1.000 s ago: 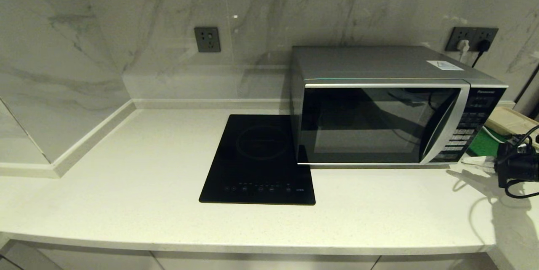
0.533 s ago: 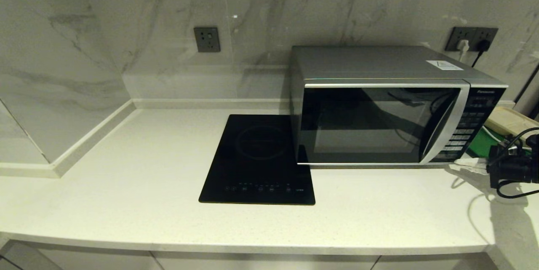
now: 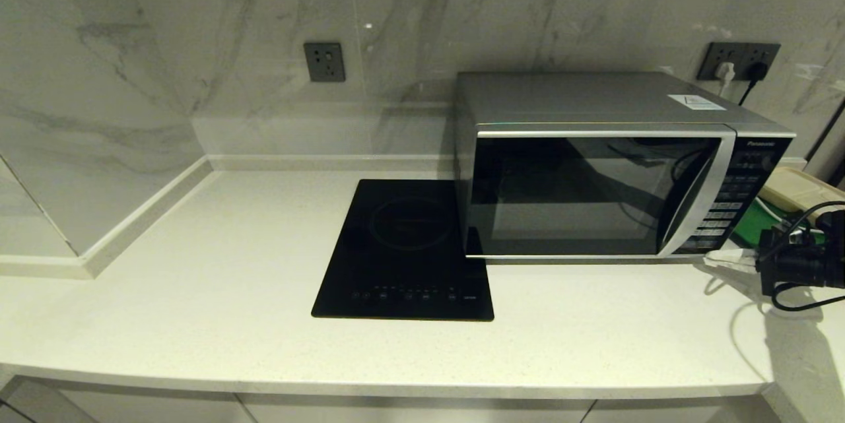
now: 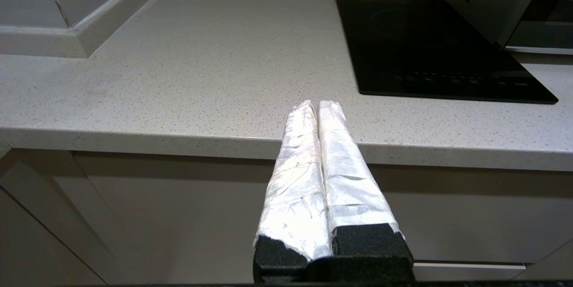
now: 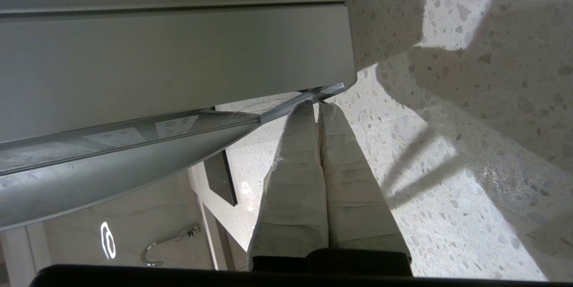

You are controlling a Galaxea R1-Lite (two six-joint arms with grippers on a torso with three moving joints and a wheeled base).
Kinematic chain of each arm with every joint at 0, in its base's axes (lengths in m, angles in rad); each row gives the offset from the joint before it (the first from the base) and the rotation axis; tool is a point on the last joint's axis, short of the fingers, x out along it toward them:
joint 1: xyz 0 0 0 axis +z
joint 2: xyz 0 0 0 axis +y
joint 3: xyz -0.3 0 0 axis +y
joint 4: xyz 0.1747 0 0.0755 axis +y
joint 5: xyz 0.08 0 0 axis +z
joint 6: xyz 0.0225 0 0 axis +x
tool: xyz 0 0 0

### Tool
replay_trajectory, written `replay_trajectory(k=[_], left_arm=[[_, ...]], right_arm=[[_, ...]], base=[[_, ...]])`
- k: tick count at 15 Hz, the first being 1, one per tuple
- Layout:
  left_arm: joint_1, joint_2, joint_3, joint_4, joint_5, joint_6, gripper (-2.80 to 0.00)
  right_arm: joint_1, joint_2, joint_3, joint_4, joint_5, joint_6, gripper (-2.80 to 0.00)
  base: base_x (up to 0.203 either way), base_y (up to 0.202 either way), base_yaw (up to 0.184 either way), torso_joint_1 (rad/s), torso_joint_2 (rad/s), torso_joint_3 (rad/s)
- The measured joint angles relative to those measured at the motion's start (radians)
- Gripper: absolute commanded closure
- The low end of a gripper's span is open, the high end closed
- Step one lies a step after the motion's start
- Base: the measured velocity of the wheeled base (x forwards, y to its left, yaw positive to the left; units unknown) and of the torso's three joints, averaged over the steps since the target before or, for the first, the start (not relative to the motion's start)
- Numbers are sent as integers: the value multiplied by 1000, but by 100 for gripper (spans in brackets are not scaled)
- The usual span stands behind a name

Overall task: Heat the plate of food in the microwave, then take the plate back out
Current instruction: Open the microwave oven

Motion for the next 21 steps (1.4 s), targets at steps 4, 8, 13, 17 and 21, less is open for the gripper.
replay_trajectory(k=[4,8,13,17,21], left_arm=[[0,0,0,0,0,0,0],[0,0,0,0,0,0,0],[0,0,0,0,0,0,0],[0,0,0,0,0,0,0],[0,0,0,0,0,0,0]], right_arm=[[1,-12,-2,-1,1,0,0],[1,-22,-3,0,0,0,0],[19,-35,-3,1,0,1,0],[37,-47,3,3,0,1,0],[44,-52,7,2,1,1,0]], base=[[0,0,0,0,0,0],[0,0,0,0,0,0],[0,0,0,0,0,0],[0,0,0,0,0,0],[0,0,0,0,0,0]])
